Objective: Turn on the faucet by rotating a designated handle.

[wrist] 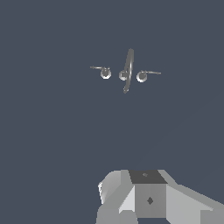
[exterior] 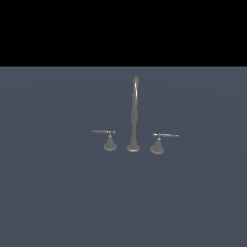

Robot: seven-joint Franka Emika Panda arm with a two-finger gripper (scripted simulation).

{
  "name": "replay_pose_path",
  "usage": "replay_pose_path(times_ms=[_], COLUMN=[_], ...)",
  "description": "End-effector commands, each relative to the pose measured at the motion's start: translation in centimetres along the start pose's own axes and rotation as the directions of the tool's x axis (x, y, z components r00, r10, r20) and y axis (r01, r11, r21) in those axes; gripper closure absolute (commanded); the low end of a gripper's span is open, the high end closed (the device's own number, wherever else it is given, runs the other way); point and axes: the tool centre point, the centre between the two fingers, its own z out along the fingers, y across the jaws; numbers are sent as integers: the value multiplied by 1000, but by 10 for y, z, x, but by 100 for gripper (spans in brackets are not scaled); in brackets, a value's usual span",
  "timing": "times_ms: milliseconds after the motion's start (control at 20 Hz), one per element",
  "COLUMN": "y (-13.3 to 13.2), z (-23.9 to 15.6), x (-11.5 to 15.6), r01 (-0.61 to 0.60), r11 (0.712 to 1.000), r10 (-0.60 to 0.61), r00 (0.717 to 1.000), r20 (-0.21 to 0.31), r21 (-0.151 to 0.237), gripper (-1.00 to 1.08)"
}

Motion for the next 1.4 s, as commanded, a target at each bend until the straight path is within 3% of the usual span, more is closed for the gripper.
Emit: replay_pose_path(times_ms=[0,800,1350], y=[0,-24,-60], z=[0,36,96], x=[0,12,39], r01=[0,-142,-370], r11=[1000,990,929], r10=[0,142,370], r00=[1000,990,929], r20=[0,0,-1], r21=[0,-1,-2], gripper=[108,108,108])
